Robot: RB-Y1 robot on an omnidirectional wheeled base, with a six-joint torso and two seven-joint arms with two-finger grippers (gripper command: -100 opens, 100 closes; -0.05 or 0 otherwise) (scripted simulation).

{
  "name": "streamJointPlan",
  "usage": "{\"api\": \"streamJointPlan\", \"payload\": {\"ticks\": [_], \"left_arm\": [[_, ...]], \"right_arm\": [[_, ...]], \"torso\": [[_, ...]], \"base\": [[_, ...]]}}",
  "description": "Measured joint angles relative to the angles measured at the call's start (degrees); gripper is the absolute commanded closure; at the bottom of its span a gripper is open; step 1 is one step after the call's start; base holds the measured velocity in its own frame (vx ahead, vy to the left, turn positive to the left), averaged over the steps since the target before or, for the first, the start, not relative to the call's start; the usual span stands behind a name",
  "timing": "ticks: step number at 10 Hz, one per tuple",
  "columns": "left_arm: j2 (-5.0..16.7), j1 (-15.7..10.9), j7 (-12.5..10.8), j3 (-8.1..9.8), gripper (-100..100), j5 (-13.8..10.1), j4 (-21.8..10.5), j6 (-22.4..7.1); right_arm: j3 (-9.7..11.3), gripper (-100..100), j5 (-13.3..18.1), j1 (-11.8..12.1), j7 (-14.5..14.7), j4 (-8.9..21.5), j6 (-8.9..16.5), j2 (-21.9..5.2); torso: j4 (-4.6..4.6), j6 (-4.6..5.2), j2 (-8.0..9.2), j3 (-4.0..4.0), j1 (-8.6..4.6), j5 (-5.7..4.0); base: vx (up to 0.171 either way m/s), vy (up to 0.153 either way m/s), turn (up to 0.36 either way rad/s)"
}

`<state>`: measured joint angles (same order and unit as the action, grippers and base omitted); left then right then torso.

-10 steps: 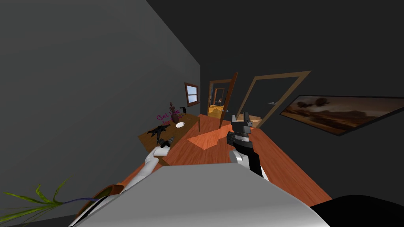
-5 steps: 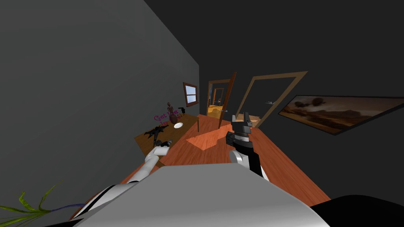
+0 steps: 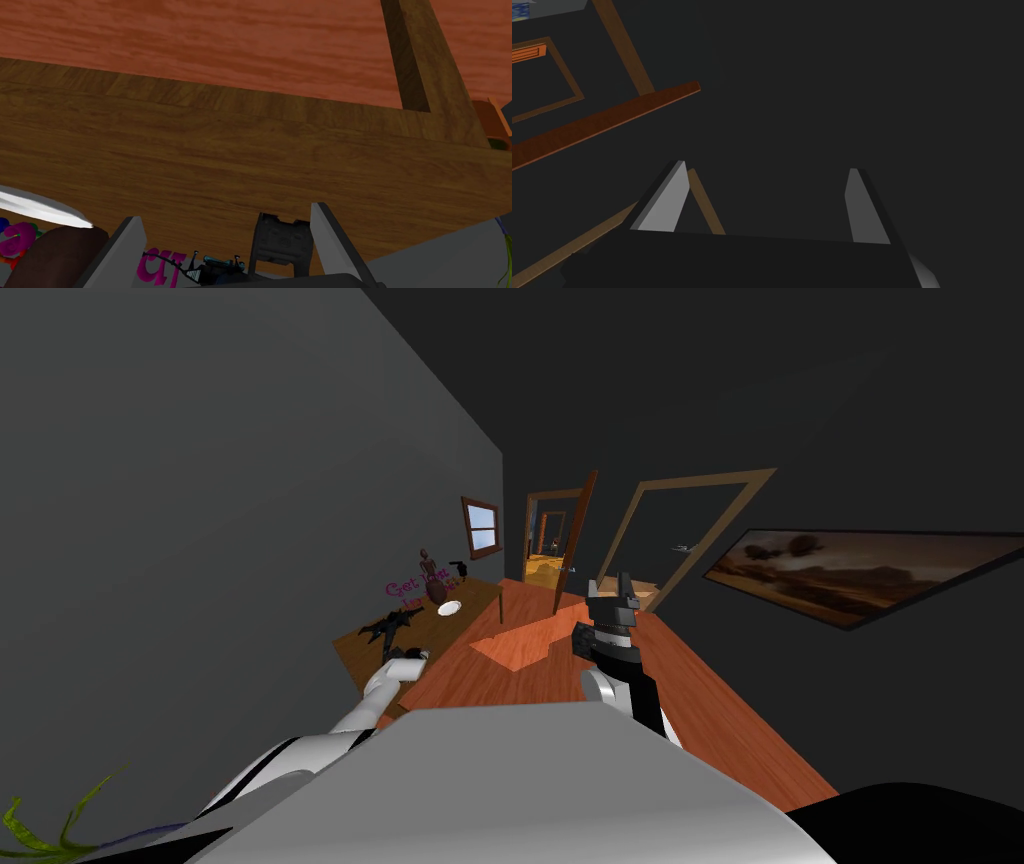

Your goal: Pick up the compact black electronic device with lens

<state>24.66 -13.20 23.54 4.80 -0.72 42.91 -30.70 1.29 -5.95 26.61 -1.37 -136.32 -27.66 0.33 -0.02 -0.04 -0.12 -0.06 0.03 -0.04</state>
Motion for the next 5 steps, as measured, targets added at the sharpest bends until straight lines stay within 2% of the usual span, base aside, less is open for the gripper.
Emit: {"api": "streamJointPlan", "payload": {"ticks": [3, 4, 5], "left_arm": [[1.0, -0.4, 1.1, 0.30, -100, 0.0, -1.0, -3.7], [1.2, -1.1, 1.2, 0.32, -100, 0.3, -2.2, -4.2], [1.7, -2.3, 1.5, 0.36, -100, 0.2, -4.7, -4.0]], "right_arm": [[0.0, 0, 0.0, 0.0, 0.0, 0.0, 0.0, 0.0], [0.0, 0, 0.0, 0.0, 0.0, 0.0, 0.0, 0.0], [0.0, 0, 0.0, 0.0, 0.0, 0.0, 0.0, 0.0]], "torso": [[-0.01, -0.01, -0.01, -0.01, 0.11, 0.03], [0.00, 0.00, 0.02, 0.00, 0.10, 0.03], [0.00, -0.01, 0.01, 0.01, 0.11, 0.03]], "base": [[0.045, 0.022, -0.005], [0.040, 0.023, -0.002], [0.077, 0.110, 0.015]]}}
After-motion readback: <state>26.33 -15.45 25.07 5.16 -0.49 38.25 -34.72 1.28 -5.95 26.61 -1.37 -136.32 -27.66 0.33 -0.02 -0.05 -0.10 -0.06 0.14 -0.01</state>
